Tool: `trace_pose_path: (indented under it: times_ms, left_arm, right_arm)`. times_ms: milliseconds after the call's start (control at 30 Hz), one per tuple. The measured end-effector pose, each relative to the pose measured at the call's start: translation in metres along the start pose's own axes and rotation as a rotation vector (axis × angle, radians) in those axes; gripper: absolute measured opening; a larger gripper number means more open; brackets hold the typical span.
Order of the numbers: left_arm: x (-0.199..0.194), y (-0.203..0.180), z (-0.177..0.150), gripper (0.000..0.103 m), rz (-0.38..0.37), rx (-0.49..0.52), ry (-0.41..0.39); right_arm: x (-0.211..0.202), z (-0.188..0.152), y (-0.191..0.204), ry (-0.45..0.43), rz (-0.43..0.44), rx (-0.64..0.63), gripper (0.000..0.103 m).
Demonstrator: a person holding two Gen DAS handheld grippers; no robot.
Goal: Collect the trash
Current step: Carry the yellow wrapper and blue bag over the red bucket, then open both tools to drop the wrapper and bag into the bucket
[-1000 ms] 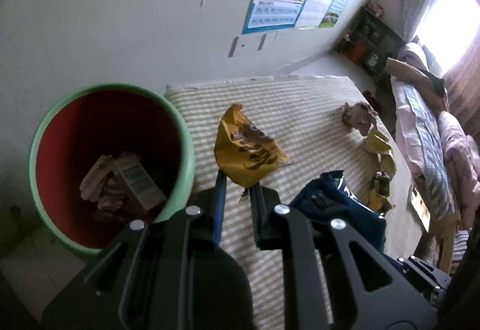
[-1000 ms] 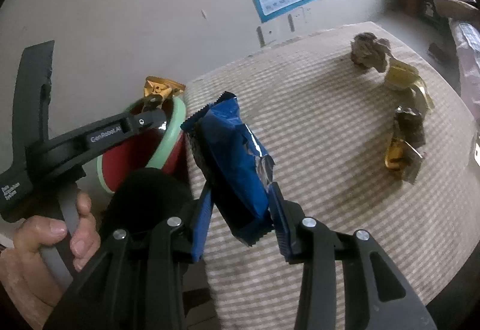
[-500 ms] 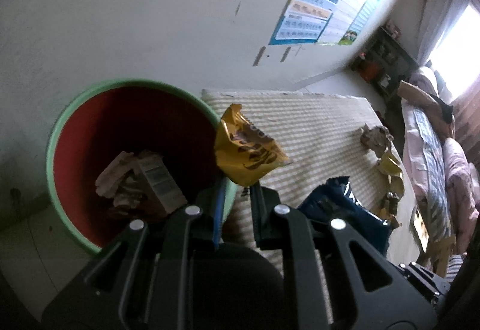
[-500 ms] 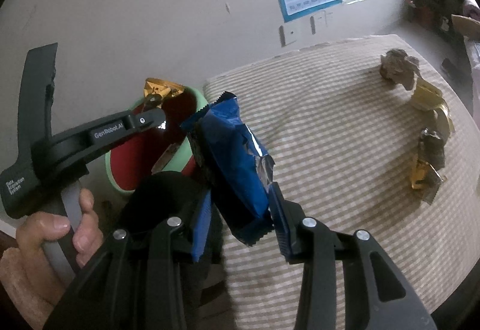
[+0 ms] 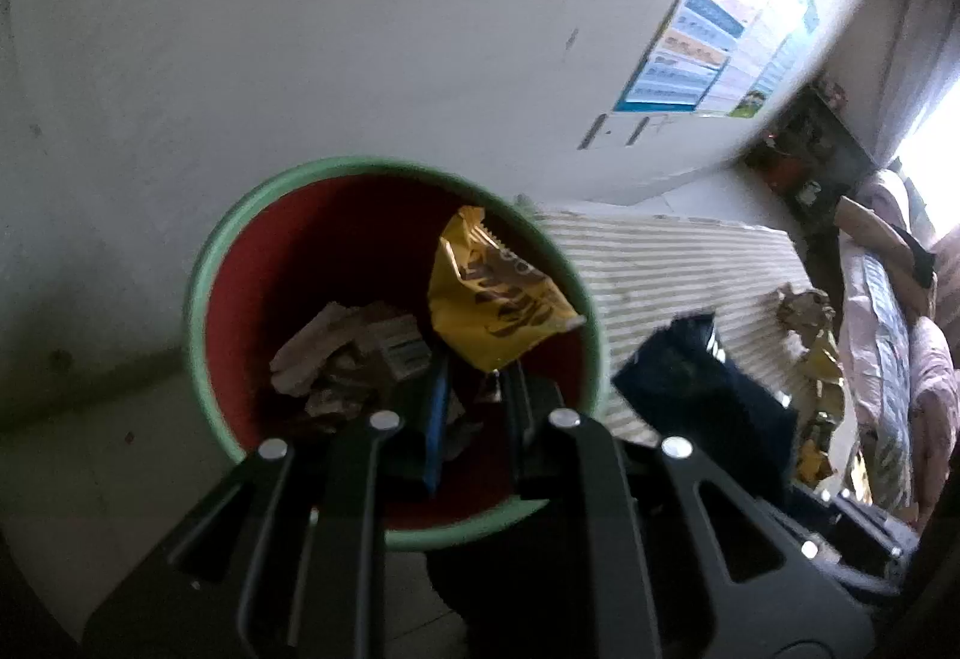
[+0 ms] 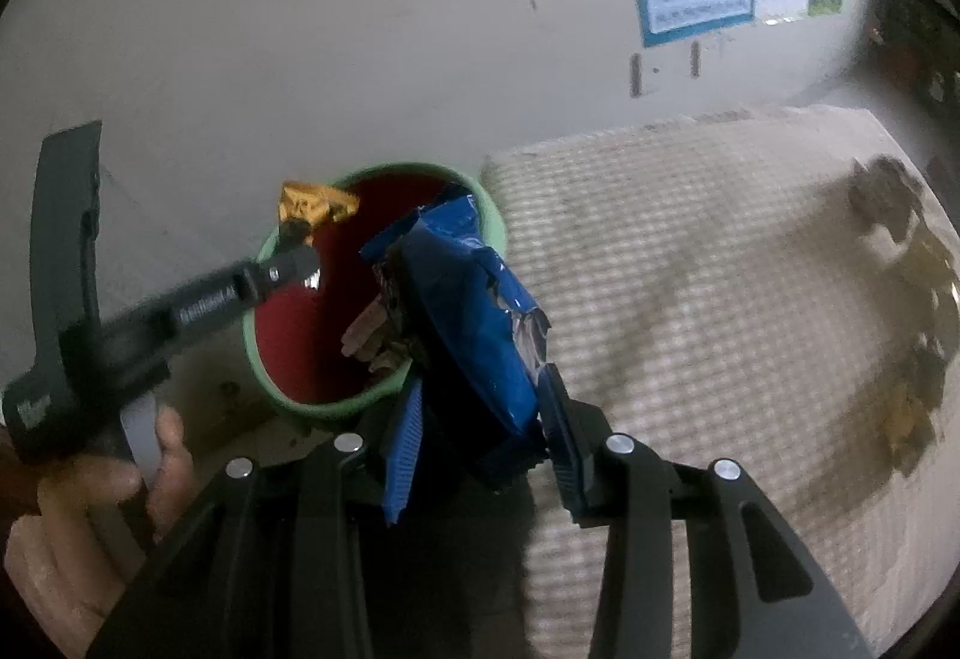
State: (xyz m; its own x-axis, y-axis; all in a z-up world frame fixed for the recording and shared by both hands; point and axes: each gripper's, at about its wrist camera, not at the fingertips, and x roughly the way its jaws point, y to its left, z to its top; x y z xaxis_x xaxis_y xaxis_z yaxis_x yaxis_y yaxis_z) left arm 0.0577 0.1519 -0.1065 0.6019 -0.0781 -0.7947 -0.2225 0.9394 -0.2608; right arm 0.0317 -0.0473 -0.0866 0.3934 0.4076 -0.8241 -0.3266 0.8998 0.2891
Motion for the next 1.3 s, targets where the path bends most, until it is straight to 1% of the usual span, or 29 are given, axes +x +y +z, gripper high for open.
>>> trace_pose_path:
  times_ms: [133, 333, 367, 400, 433, 467, 500, 567, 600, 767, 900, 1133, 1300]
  left_arm:
    - [0.005, 0.017, -0.002, 0.015, 0.019, -0.023, 0.019]
    - [0.012, 0.030, -0.001, 0.015, 0.040, -0.048, 0.027]
    - [0.013, 0.031, -0.001, 0.021, 0.047, -0.054, 0.026]
    - [0.013, 0.033, -0.001, 0.030, 0.048, -0.062, 0.026]
    - [0.013, 0.036, -0.001, 0.035, 0.051, -0.074, 0.025]
    - [0.013, 0.040, -0.001, 0.044, 0.053, -0.089, 0.017]
    - [0.012, 0.042, -0.001, 0.048, 0.055, -0.099, 0.011]
    - [0.013, 0.048, -0.001, 0.050, 0.057, -0.118, 0.011]
    - [0.013, 0.050, -0.001, 0.052, 0.060, -0.123, 0.013]
    - [0.013, 0.056, 0.000, 0.052, 0.070, -0.135, 0.012]
    - [0.013, 0.053, 0.001, 0.052, 0.072, -0.126, 0.010]
    - [0.011, 0.034, -0.002, 0.052, 0.055, -0.079, 0.018]
    - [0.009, 0.009, -0.003, 0.052, 0.036, -0.022, 0.016]
  right_arm:
    - [0.014, 0.016, 0.015, 0.013, 0.022, -0.026, 0.038]
    - [0.031, 0.031, 0.033, 0.037, 0.021, -0.068, 0.040]
    - [0.032, 0.032, 0.036, 0.038, 0.019, -0.076, 0.040]
    - [0.034, 0.034, 0.039, 0.039, 0.017, -0.082, 0.040]
    - [0.036, 0.037, 0.041, 0.040, 0.017, -0.089, 0.041]
    - [0.037, 0.039, 0.043, 0.040, 0.018, -0.094, 0.042]
    - [0.038, 0.039, 0.044, 0.039, 0.019, -0.098, 0.043]
    - [0.039, 0.042, 0.047, 0.035, 0.022, -0.102, 0.049]
    - [0.040, 0.043, 0.048, 0.032, 0.023, -0.101, 0.054]
    - [0.043, 0.043, 0.050, 0.032, 0.028, -0.101, 0.055]
    - [0.039, 0.041, 0.046, 0.028, 0.026, -0.088, 0.055]
    - [0.022, 0.030, 0.016, 0.004, -0.018, -0.027, 0.055]
    - [0.008, 0.021, -0.013, -0.020, -0.059, 0.031, 0.055]
